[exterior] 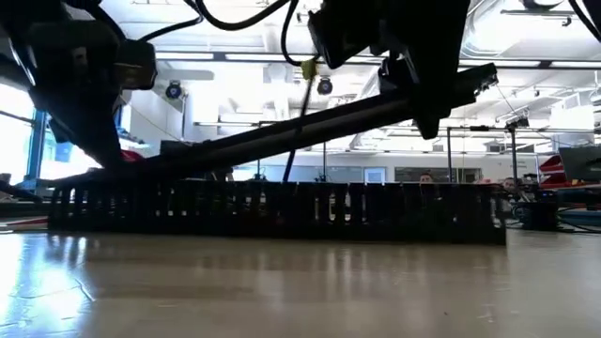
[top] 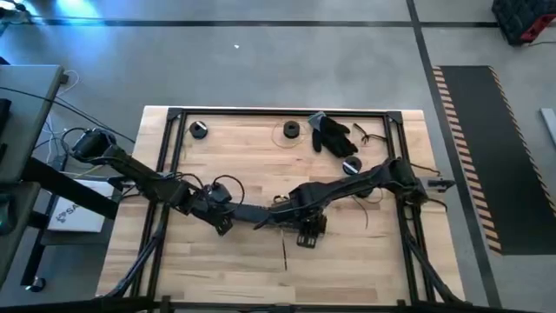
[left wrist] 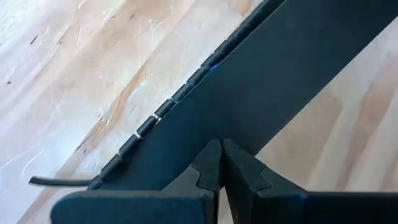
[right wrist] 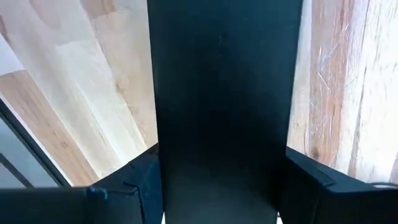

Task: Ziptie cables
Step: Close the black cable duct

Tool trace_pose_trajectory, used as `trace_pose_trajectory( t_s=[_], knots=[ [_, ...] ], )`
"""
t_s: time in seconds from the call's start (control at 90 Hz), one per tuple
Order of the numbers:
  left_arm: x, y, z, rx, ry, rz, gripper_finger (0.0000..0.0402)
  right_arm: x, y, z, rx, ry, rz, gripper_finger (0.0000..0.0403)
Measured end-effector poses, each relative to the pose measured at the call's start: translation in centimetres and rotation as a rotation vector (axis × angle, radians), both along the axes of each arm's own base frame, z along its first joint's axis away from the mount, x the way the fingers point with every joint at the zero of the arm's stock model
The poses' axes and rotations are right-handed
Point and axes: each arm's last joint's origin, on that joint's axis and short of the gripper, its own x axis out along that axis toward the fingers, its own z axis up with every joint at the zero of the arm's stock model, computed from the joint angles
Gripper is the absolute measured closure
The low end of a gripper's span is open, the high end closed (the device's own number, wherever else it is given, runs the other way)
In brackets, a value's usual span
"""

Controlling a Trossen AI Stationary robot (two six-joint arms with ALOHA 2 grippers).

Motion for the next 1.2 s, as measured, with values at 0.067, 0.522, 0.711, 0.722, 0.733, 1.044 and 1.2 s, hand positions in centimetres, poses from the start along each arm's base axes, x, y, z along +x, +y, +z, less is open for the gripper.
trace_pose_trajectory(
  t_s=[0.067,0.522,0.711,0.722,0.733,1.044,1.2],
  knots=[
    [-0.2,0.1,-0.4,0.006,0.002,0.007,0.0402,0.0,0.0,0.0,0.001,-0.002,0.000,0.0199],
    [0.5,-0.1,5.4,0.050,-0.021,-0.071,0.0402,0.2,0.4,0.7,-0.048,-0.059,0.064,0.0199],
    [0.1,0.2,7.6,0.063,-0.064,-0.055,0.0402,0.4,0.5,2.1,-0.129,-0.112,0.087,0.0199],
    [0.1,0.2,7.6,0.065,-0.066,-0.054,0.0402,0.3,0.4,2.2,-0.133,-0.109,0.086,0.0199],
    [0.0,0.2,7.6,0.066,-0.067,-0.052,0.0402,0.3,0.4,2.2,-0.135,-0.105,0.085,0.0199],
    [0.7,-0.4,6.4,0.088,-0.013,-0.065,0.0402,0.1,-0.3,1.9,-0.141,-0.052,0.104,0.0199],
    [0.9,-1.1,5.6,0.080,0.022,-0.075,0.0402,-0.3,-0.3,0.6,-0.134,0.002,0.108,0.0199]
  ],
)
